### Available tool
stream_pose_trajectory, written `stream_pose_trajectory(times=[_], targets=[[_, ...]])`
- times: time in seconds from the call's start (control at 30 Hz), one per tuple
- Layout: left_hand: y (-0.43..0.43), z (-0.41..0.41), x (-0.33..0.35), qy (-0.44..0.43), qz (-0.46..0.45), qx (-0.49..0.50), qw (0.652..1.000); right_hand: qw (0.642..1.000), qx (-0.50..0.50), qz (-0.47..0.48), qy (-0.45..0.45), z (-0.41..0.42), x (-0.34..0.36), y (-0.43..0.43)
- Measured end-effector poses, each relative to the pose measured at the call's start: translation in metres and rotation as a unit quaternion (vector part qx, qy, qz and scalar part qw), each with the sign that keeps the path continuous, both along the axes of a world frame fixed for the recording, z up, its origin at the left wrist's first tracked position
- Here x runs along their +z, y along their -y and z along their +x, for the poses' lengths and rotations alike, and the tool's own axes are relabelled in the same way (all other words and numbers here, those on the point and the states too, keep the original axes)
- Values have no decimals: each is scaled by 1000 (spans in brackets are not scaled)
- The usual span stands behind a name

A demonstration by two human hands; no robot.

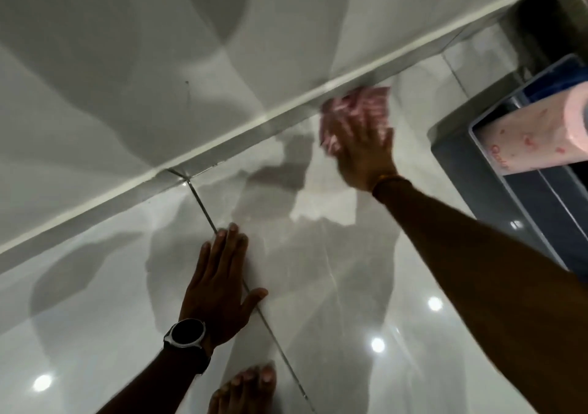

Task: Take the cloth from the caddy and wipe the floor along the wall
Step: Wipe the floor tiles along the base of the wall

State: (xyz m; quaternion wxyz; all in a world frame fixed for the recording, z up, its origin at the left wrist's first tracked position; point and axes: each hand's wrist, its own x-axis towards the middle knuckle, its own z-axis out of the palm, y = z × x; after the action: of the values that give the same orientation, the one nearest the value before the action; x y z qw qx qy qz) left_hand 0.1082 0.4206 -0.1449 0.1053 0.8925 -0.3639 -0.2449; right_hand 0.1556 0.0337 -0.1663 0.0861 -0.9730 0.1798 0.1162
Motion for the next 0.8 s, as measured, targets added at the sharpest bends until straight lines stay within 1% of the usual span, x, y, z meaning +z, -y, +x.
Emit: stream_pose_trajectory(times=[0.07,0.1,0.13,0.17,0.23,0.3,0.33,0.43,0.47,0.53,0.57,0.6,0.63,0.7,0.73,0.8], targets=[[1,1,-3,6,2,-7,1000,988,-149,47,-15,11,4,38],[2,2,-5,9,7,-12,1000,978,-194,68,-17,16,6,47],[2,3,-5,12,12,-15,1000,975,-212,70,-15,20,8,44],[2,3,-5,12,16,-16,1000,980,-193,54,-5,21,10,33],[5,2,-3,8,16,-9,1000,997,-70,4,16,7,11,-4],[8,0,-1,5,15,5,1000,999,37,26,23,-16,11,-21],[12,0,-1,6,14,7,1000,997,54,39,25,-21,14,-16],[25,3,-1,7,19,-21,1000,997,-33,53,51,-22,21,2],[30,5,-1,9,23,-37,999,995,-30,50,76,-23,23,-3],[45,7,-2,17,24,-53,998,987,65,44,144,-38,20,-18],[52,8,-3,19,22,-53,998,982,111,63,139,-50,22,-21],[59,9,-2,19,18,-49,998,981,127,86,117,-63,26,-22],[65,10,-1,19,15,-47,999,982,123,103,97,-75,29,-21],[80,12,3,16,12,-59,998,987,63,120,91,-98,34,-21],[89,13,7,15,13,-73,997,985,21,136,101,-107,39,-26],[108,16,17,15,14,-102,995,971,-58,183,142,-122,52,-40]])
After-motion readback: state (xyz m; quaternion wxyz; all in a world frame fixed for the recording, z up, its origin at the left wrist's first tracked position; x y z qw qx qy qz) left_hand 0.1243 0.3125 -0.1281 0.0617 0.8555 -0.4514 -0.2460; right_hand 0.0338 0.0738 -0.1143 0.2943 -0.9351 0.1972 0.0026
